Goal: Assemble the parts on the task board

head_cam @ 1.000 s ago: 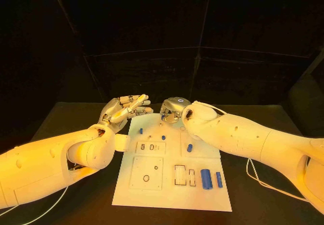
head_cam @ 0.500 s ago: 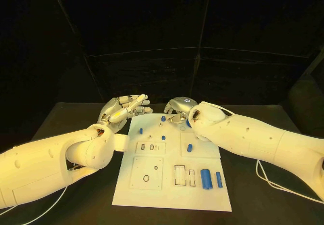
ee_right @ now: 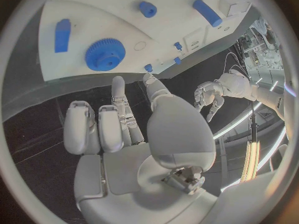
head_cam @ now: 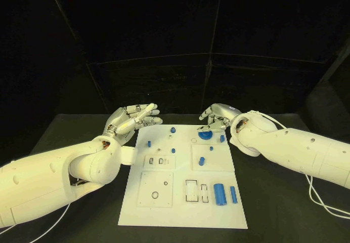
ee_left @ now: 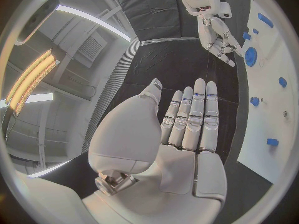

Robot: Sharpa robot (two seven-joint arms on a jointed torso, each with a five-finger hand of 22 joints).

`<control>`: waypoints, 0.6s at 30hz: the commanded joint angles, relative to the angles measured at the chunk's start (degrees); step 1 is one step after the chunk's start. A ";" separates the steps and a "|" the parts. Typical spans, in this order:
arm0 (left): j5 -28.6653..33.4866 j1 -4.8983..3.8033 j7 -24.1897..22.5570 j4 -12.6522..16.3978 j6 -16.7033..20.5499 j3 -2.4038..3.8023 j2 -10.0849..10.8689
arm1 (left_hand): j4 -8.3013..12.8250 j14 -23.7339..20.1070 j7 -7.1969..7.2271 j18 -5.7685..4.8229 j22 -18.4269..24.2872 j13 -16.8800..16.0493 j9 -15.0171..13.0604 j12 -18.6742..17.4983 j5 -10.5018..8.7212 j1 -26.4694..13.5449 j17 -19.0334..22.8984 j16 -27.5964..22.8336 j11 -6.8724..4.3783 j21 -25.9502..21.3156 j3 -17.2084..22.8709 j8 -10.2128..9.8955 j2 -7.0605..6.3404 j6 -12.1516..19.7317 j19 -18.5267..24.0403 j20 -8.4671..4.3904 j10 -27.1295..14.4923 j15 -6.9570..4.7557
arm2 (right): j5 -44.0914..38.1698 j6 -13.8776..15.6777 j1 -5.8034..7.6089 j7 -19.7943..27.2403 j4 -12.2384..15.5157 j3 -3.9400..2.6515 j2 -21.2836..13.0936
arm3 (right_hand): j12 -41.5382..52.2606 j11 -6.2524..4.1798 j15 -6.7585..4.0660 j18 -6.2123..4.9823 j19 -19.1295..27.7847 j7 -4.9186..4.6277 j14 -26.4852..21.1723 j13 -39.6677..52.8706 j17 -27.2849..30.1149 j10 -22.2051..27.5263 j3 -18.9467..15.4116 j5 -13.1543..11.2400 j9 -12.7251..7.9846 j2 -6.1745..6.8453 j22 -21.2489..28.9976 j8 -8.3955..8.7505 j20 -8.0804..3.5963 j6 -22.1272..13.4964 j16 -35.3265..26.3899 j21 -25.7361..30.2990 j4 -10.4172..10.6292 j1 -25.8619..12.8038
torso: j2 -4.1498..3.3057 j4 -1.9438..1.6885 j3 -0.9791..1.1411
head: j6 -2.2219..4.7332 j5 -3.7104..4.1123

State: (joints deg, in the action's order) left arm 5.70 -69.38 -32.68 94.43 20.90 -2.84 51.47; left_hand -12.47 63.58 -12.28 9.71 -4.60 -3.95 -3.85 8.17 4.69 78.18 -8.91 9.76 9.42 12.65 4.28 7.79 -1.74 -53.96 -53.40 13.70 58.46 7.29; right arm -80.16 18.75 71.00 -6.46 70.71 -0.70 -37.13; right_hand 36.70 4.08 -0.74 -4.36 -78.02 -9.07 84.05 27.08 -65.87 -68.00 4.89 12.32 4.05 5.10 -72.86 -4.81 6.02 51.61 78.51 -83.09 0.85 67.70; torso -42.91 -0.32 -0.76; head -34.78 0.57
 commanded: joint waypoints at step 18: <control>-0.40 -0.06 -0.14 -0.72 -1.34 -0.03 -0.46 | 0.34 -0.26 -0.03 0.86 0.12 0.08 0.07 -0.32 -0.16 0.62 -0.12 -0.41 0.15 -0.36 0.09 -0.33 0.22 -0.46 -0.57 -0.07 0.11 -0.18 | -0.21 -10.86 0.08 -4.65 -3.39 -0.31 1.16 | 16.38 0.70 1.17 1.18 -1.57 -0.84 2.95 18.38 -7.55 3.29 -7.34 -1.78 -0.06 -2.73 -2.87 -1.02 0.79 -2.25 4.32 -1.35 2.51 8.44 | -0.14 -0.20 0.00 | -0.19 0.25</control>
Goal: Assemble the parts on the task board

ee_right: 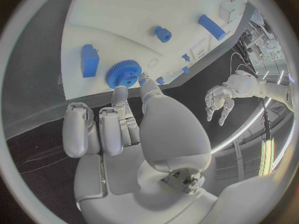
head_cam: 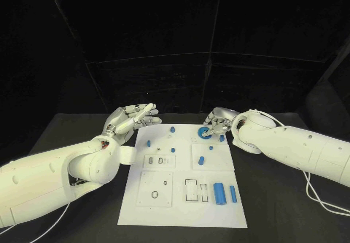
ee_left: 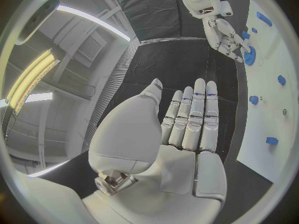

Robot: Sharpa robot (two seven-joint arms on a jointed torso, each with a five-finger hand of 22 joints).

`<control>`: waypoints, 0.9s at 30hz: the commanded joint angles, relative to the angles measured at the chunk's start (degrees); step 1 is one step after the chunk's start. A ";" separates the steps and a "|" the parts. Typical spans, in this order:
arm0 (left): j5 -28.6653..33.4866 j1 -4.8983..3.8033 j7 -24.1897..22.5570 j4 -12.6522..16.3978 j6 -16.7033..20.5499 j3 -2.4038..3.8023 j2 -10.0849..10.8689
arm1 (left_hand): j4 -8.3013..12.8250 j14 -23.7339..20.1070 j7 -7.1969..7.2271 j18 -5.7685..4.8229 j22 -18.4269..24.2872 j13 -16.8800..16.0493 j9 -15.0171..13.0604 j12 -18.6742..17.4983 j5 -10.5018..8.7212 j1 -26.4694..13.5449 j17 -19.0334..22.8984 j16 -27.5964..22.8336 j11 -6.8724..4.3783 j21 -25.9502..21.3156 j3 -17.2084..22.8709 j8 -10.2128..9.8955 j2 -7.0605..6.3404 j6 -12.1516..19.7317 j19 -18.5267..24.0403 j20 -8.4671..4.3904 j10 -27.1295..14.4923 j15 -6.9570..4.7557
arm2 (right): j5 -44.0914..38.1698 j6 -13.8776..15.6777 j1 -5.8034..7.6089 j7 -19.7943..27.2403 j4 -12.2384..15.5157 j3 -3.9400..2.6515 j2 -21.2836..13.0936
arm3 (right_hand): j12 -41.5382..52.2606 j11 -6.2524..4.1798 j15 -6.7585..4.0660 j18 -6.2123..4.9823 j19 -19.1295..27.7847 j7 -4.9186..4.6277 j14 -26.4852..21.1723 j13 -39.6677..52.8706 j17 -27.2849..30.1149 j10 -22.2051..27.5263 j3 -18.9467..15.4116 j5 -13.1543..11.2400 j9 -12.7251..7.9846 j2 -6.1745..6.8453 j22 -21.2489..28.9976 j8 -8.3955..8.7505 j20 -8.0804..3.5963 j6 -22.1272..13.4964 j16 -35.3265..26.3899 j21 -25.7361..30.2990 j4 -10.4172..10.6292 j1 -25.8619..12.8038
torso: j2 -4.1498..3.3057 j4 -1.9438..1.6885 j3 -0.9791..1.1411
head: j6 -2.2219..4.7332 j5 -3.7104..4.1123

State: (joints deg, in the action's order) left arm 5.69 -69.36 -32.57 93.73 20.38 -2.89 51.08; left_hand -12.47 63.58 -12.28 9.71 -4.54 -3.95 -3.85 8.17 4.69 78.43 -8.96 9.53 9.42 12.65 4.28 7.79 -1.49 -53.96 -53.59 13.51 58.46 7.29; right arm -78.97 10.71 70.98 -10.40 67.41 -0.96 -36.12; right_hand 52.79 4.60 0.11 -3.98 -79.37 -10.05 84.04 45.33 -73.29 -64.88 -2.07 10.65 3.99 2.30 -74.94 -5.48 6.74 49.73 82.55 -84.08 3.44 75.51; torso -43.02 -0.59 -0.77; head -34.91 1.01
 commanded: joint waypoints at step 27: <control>-0.39 -0.07 -0.10 -0.32 -0.82 0.01 0.01 | 0.31 -0.25 -0.02 0.86 0.08 0.08 0.07 -0.33 -0.18 0.27 -0.08 -0.19 0.14 -0.37 0.04 -0.34 0.00 -0.48 -0.41 0.11 0.13 -0.19 | -3.69 -3.38 0.09 -0.85 -0.73 -0.05 0.77 | 6.14 -0.44 -0.16 1.16 -1.39 0.67 3.28 7.42 -2.49 -2.57 1.58 0.05 0.33 -4.27 -2.66 -2.72 -0.29 2.78 1.49 -1.16 -3.18 8.45 | 0.00 0.05 -0.01 | -0.41 0.01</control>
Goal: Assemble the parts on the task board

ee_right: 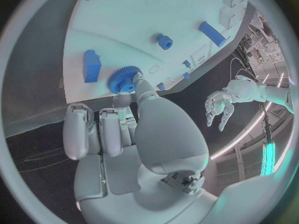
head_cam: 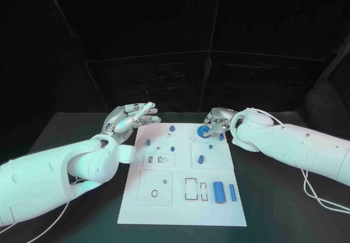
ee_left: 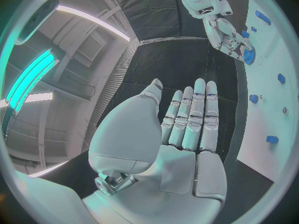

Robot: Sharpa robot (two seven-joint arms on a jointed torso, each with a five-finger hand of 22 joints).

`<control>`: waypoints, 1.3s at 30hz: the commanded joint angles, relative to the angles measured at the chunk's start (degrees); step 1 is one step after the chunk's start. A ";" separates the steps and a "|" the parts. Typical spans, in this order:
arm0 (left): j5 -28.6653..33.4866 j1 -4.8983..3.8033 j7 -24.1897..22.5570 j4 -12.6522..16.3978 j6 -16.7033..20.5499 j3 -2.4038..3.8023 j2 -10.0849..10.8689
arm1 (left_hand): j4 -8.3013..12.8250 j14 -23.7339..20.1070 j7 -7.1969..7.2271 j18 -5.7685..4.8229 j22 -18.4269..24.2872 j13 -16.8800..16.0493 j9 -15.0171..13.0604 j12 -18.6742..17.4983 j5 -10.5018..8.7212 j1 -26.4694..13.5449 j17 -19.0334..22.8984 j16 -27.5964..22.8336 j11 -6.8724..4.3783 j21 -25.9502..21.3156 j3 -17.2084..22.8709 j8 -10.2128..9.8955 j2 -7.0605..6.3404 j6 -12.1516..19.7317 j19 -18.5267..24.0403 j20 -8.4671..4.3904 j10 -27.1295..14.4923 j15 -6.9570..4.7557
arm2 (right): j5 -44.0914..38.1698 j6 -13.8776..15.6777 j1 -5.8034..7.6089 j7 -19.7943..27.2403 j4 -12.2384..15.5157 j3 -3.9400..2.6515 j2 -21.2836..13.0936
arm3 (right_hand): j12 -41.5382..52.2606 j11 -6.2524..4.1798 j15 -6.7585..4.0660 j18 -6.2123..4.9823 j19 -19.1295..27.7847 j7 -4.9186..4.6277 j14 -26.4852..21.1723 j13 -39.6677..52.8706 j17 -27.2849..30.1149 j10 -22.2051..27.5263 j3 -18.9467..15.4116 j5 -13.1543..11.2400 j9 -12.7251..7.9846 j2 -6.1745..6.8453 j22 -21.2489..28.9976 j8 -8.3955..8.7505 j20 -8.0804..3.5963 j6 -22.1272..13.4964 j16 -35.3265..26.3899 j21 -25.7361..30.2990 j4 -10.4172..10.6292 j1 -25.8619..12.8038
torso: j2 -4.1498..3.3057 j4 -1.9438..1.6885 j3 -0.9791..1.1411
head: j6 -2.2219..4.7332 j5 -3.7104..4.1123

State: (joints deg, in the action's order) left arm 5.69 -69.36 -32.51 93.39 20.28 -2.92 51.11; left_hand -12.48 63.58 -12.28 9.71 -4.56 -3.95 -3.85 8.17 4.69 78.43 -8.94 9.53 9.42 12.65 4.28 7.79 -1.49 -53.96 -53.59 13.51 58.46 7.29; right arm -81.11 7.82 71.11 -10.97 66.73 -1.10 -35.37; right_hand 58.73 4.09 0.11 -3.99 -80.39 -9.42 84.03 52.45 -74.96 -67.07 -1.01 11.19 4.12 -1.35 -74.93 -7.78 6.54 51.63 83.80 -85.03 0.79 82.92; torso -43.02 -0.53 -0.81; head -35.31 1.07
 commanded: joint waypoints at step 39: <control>-0.39 -0.09 -0.28 0.15 0.24 0.03 -0.02 | 0.70 -0.15 0.02 0.87 0.19 0.09 0.08 -0.46 -0.19 0.51 -0.18 -0.33 0.11 -0.47 0.00 -0.43 -0.01 -0.47 -0.53 0.10 0.18 -0.22 | -5.17 11.75 -0.19 -0.63 3.48 0.12 10.15 | 7.52 -1.16 -1.21 1.92 -2.88 1.48 3.46 9.42 -1.91 -5.68 8.52 -0.69 -0.27 -0.70 -6.10 -1.03 -1.16 6.52 0.72 -1.57 -0.36 -2.27 | -0.06 -0.16 0.03 | -0.41 -1.43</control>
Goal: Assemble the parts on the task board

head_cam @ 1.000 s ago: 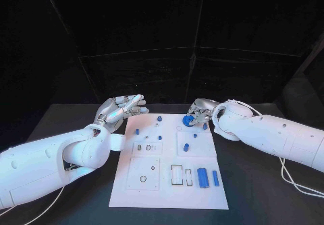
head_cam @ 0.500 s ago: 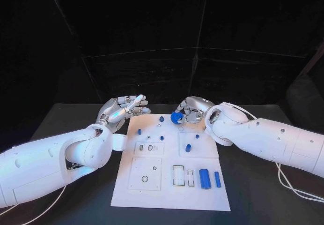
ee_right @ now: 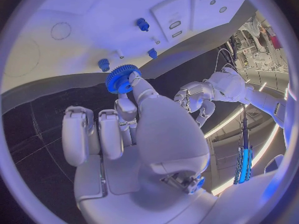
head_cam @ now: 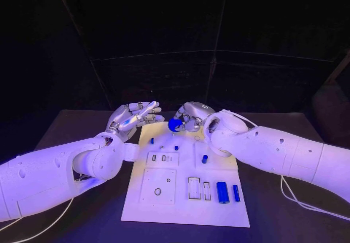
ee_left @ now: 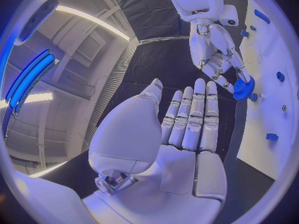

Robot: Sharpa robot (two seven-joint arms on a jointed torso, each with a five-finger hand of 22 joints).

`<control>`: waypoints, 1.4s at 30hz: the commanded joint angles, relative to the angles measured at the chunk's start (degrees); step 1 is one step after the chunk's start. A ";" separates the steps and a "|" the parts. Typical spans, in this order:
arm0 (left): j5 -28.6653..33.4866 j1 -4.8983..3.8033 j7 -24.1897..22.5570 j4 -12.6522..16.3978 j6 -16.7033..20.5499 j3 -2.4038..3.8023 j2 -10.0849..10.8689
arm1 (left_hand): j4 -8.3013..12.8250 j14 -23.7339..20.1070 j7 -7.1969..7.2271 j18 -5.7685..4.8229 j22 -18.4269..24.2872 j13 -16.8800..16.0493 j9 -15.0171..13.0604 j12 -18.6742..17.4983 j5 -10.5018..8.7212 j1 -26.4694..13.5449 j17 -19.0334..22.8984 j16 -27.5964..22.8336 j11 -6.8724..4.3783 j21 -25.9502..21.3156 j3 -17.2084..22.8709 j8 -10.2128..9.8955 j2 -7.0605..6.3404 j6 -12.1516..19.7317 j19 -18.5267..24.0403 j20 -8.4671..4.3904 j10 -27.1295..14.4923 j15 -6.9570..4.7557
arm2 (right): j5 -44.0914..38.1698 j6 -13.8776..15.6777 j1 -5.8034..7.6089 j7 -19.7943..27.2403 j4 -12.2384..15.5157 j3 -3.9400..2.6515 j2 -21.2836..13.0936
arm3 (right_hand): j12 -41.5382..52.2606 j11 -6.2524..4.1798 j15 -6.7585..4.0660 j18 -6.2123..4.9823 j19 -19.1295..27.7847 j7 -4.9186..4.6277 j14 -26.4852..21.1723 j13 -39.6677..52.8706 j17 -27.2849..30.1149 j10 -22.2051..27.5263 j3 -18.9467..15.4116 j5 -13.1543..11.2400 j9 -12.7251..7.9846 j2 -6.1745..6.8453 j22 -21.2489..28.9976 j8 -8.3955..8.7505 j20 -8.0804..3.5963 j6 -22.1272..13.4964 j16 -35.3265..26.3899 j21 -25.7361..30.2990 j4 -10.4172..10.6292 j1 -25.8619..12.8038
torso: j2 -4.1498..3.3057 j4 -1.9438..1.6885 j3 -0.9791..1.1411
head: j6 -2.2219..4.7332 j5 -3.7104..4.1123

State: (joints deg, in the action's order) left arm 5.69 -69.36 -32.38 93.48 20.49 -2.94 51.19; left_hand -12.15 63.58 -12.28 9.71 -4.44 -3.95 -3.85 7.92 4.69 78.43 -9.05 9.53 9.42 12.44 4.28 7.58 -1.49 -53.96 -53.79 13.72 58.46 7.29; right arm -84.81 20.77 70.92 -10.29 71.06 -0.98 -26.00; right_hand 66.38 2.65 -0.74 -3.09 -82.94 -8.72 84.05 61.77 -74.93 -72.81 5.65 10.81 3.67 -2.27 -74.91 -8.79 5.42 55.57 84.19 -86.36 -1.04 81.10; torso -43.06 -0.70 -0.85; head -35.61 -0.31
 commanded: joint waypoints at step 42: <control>-0.35 -0.10 -1.00 0.00 0.43 0.05 -0.20 | 0.71 0.12 0.06 0.90 0.13 0.07 0.06 -0.25 -0.17 0.83 -0.18 -0.36 0.04 -0.28 0.20 -0.19 0.34 -0.65 -0.57 -0.17 0.40 -0.30 | -4.22 -8.06 -1.15 -4.35 -5.47 0.15 4.92 | -1.98 2.66 1.69 1.07 -0.41 -1.73 3.68 -1.35 -3.66 2.42 0.01 -1.51 0.08 4.64 -6.37 5.16 1.81 -6.38 1.05 -0.23 5.30 -6.09 | 0.01 0.21 0.11 | -1.04 -0.13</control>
State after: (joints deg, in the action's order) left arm 5.69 -69.37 -32.66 93.42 21.11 -2.93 51.03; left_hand -11.68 63.58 -12.07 9.71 -4.41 -3.95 -3.85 7.93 4.69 78.66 -9.14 9.53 9.42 12.44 4.43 7.59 -1.26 -54.17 -53.99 13.52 58.46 7.29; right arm -88.47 14.03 69.63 -14.38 65.56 -0.81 -21.18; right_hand 64.45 5.03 0.52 -3.10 -83.41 -10.35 84.04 60.39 -74.91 -70.41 5.69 9.53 3.68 2.33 -74.90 -3.61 6.82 49.61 85.02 -86.36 4.05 75.28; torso -43.04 -0.50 -0.73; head -36.67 -0.46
